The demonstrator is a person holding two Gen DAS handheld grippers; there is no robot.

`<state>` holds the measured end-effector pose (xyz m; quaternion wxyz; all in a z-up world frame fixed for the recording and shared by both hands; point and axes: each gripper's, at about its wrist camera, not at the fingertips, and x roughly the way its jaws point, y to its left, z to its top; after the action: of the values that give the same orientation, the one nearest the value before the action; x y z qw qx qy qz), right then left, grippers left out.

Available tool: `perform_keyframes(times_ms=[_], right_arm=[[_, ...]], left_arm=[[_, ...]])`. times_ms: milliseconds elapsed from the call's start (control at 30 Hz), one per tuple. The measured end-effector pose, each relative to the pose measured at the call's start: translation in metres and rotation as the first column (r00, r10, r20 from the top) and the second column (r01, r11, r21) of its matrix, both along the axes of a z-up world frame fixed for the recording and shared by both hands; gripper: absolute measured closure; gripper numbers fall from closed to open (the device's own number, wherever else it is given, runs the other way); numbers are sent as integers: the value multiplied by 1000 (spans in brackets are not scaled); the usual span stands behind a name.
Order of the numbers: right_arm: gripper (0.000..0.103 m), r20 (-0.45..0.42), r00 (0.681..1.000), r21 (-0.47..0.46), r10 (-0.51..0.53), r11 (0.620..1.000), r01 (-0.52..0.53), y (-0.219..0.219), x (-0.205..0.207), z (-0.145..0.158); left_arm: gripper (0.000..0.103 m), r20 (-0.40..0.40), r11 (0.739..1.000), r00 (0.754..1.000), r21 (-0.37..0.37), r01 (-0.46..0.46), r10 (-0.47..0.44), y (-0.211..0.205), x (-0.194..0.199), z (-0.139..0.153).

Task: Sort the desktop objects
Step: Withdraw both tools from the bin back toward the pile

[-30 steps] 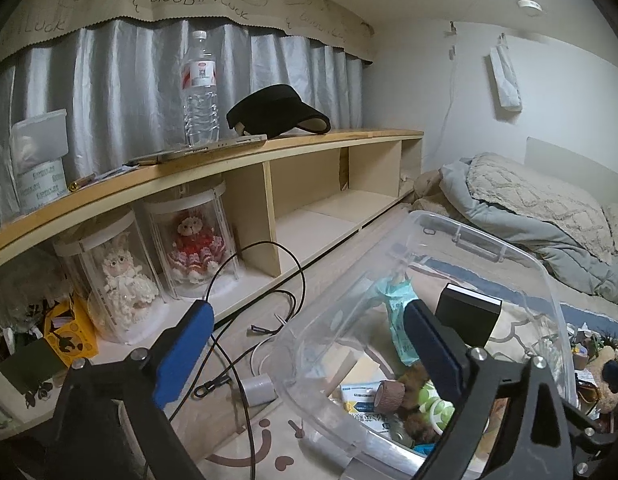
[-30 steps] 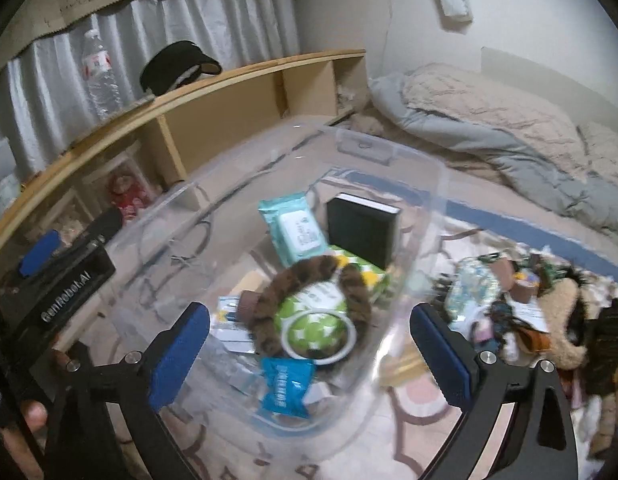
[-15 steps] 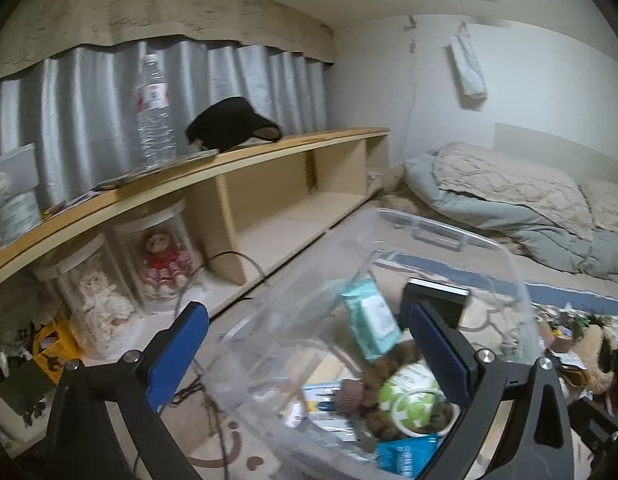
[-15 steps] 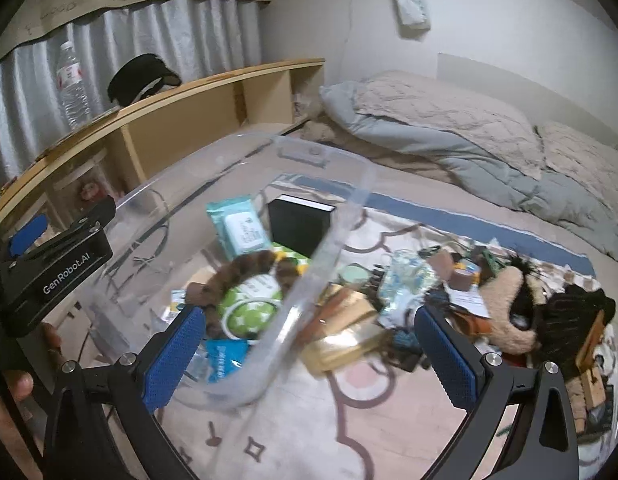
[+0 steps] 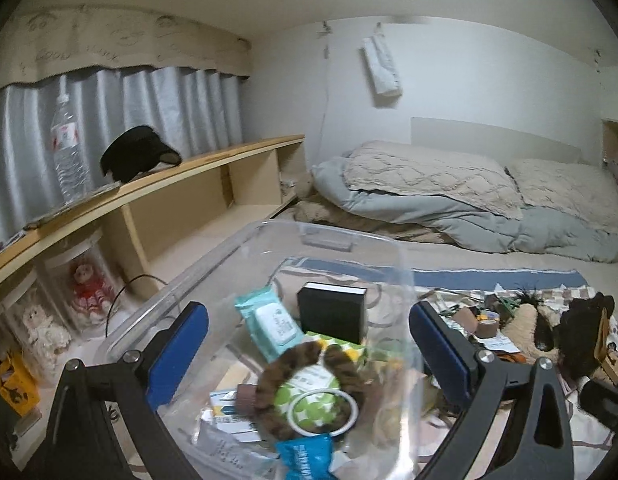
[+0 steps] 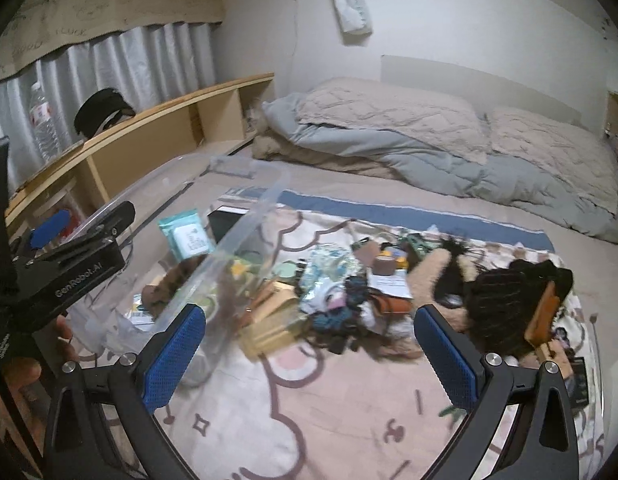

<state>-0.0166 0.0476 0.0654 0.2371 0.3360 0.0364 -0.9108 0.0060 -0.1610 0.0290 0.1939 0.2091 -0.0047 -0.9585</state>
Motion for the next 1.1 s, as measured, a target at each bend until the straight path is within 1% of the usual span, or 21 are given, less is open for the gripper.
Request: perform_keyframes(times_ms=[167,267,500,633,733,867,1100], right_arm=[[0,-9,999,-16,-45,999,45,36,-2,3],[0,-26,997,-35,-66,997,66,57,-2,8],[0,-27,992,-109,-126,987,122,105,-4,14],[0,12,989,-168,-147,975,147,131,-10,14],[0,22,983,-194,-180,964,181,149,-13,13],[0,41,979,-230,-200,951,204,168,-18,12],[0,63,976,-269,-206,939,216,183,-23,10]], left_arm=[[2,-5,995,996,42,94,-94,25,-8,0],[2,-4,981,984,74,179,-179,41,-13,3],[2,-30,960,963,77,268,-267,81,-15,6],[2,-41,945,950,100,312,-310,100,-18,4],[2,-28,941,945,84,327,-326,114,-23,0],[2,-11,943,944,41,330,-330,130,-29,-8],[2,22,924,924,-7,382,-382,155,-36,-24]])
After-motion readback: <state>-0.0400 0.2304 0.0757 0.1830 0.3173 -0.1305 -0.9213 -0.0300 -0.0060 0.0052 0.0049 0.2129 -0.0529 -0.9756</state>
